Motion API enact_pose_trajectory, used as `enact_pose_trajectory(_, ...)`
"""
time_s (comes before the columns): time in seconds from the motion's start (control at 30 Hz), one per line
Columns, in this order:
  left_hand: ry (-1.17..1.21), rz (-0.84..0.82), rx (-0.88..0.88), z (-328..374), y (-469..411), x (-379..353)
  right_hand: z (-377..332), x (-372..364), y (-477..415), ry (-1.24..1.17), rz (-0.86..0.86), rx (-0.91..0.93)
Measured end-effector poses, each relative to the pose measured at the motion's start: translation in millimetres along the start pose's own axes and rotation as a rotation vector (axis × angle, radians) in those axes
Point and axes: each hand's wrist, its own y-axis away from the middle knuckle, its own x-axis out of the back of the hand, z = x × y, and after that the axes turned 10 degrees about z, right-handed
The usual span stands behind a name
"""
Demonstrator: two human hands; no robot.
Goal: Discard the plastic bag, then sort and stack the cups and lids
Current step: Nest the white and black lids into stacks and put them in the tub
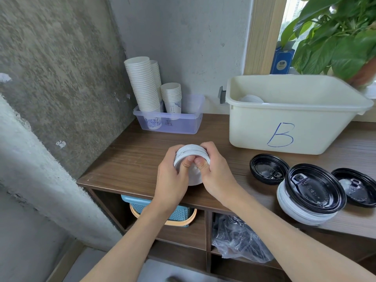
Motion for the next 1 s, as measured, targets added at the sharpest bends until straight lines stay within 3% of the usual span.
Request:
enact_pose_trajectory(0.2,-0.055,0.171,0.026,3.9,4.5,-3.3,2.0,0.0,-1.3,-0.038,-0.077,-0.085)
enact_pose_trajectory(0.5,-0.106,0.157,0.009,5.7,8.0,-7.6,-0.6,0.8,-1.6,-0.072,-0.029,-0.097)
enact_pose_trajectory(0.7,-0.054,0.018,-0.005,-0.5,-1.6,-2.8,1.8,0.0,-1.6,-0.082,0.028,-0.097)
enact_pose_trajectory(0.9,-0.006,0.127,0.098,-1.4,-3.2,1.5,2.7,-1.3,-2.4,-0.063,-0.079,-0.083)
enact_pose_trajectory(1.0,-0.020,0.095,0.115,-3.1,-3.7,1.6,4.4,-1.1,-3.6,-0.054,-0.057,-0.079)
